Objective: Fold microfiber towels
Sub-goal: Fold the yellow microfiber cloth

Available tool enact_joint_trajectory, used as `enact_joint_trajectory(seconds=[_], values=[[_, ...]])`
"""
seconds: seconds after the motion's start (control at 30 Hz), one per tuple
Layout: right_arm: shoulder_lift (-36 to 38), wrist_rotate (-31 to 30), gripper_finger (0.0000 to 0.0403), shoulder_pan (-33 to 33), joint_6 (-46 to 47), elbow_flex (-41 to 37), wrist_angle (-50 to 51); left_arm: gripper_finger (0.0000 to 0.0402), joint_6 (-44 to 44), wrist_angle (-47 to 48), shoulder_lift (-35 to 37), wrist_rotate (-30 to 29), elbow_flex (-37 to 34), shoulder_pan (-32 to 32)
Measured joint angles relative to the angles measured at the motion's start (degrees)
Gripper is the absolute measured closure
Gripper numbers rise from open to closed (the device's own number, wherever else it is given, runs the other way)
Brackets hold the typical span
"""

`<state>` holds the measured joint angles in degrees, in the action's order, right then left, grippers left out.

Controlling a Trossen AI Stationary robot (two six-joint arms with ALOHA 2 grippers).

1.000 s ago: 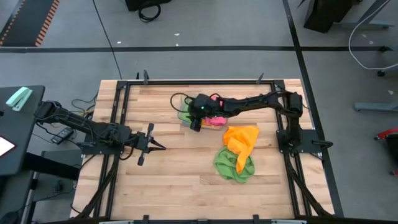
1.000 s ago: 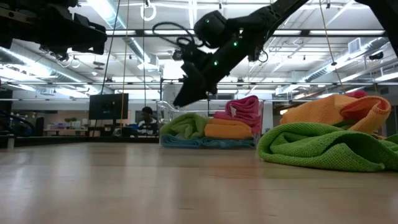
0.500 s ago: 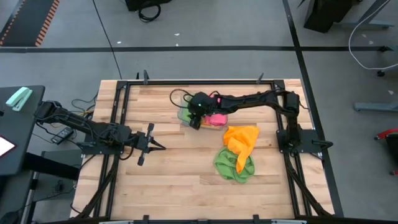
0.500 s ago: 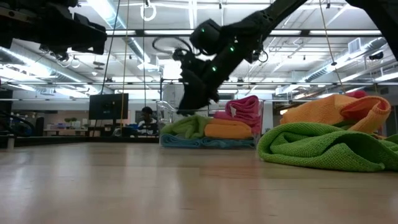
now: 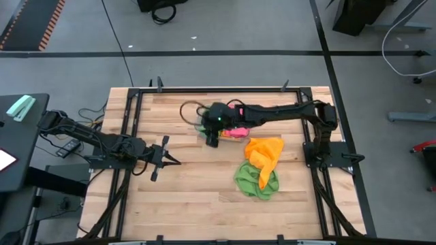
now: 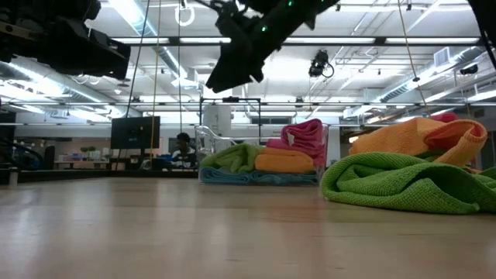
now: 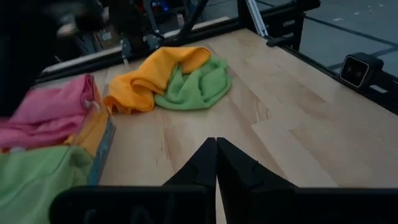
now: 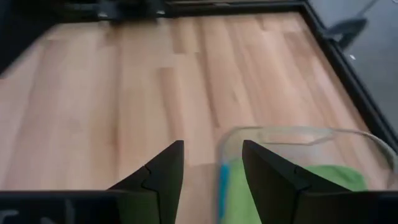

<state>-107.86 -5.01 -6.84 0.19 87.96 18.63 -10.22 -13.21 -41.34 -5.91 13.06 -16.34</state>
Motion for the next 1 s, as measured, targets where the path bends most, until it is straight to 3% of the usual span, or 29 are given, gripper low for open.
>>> enact_joint_trajectory(seconds=[0.13,0.3,0.5,0.8,1.0], values=[[0.5,-0.8,0.0231,3.6,-0.4,-0.1,2.1,0.0381,2.0,1.3,0.0,0.0,0.0,0.0],[2.2,-7.5,0.0231,8.8,-3.0,-0.2,6.2,0.0384,5.2,1.4,1.4,-2.4,0.0,0.2],[5.4,-7.8,0.0231,11.6,-3.4,-1.1,7.1,0.0393,5.2,2.0,6.6,-2.4,-0.7,2.9],[17.9,-7.3,0.0231,10.9,0.1,-20.1,-7.5,0.0395,4.0,0.6,15.5,2.1,-3.7,10.8],[26.5,-7.0,0.0231,11.9,3.4,-33.3,-20.1,0.0386,5.0,-4.8,21.4,2.2,-10.5,15.7]])
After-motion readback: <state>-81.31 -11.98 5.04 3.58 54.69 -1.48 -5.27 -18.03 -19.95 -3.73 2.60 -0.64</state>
